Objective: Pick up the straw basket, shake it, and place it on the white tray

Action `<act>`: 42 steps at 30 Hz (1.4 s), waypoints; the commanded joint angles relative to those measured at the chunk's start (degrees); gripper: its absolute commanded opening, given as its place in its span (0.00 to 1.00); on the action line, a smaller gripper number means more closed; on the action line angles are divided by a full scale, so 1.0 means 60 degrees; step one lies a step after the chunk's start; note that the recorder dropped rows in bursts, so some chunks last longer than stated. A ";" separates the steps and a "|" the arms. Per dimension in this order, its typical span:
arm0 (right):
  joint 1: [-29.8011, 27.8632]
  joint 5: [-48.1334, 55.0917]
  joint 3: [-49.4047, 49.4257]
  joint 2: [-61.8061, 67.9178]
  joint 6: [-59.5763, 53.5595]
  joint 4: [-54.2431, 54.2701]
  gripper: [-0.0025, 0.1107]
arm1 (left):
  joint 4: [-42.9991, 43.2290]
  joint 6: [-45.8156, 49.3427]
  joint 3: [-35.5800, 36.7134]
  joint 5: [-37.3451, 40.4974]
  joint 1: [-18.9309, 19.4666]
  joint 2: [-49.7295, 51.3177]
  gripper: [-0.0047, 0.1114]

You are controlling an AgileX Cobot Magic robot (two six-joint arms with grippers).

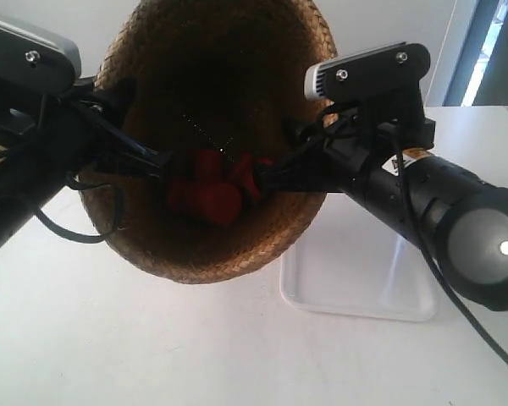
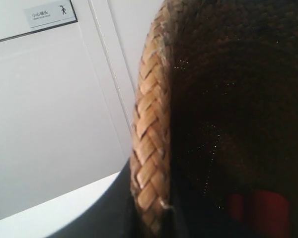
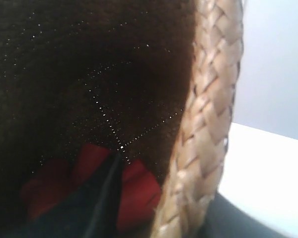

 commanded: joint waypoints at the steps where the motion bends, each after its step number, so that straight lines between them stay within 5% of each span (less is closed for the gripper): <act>1: 0.0000 -0.0080 -0.0113 -0.0005 -0.0216 -0.0427 0.02 | 0.0519 0.0116 -0.0078 0.0178 -0.0037 -0.0100 0.04; 5: 0.0065 0.0667 -0.0113 -0.0436 -0.0338 -0.0386 0.02 | -0.0045 0.0591 -0.0078 0.0291 -0.0244 -0.0430 0.04; 9: 0.1049 0.2416 0.0170 -0.2608 -0.0814 -0.0424 0.02 | -0.1406 0.3427 -0.0037 0.1467 -0.2221 -0.2184 0.04; 13: 0.2026 -0.0571 0.1192 -0.4086 -0.1264 -0.0466 0.02 | -0.1566 0.4370 0.0183 0.0199 -0.4275 -0.3129 0.04; 14: 0.1902 -0.2405 0.1515 -0.3679 -0.1464 -0.0056 0.02 | -0.1707 0.4346 0.0275 -0.0892 -0.4192 -0.2869 0.04; 16: 0.1290 -0.4512 0.1478 -0.2311 -0.1727 0.1250 0.02 | -0.2234 0.3401 0.0211 -0.2564 -0.3044 -0.1759 0.04; 19: 0.0756 -0.2560 0.0893 -0.1074 -0.1976 0.1271 0.02 | -0.1846 0.2886 -0.0091 -0.1245 -0.1877 -0.0999 0.04; 28: 0.0805 -0.1543 0.0825 -0.1194 -0.1793 0.1214 0.02 | -0.1706 0.2621 -0.0179 0.0139 -0.1875 -0.1445 0.04; 42: 0.0763 -0.1137 0.0825 -0.1090 -0.2025 0.0781 0.02 | -0.2331 0.3330 -0.0179 0.0413 -0.1629 -0.1280 0.04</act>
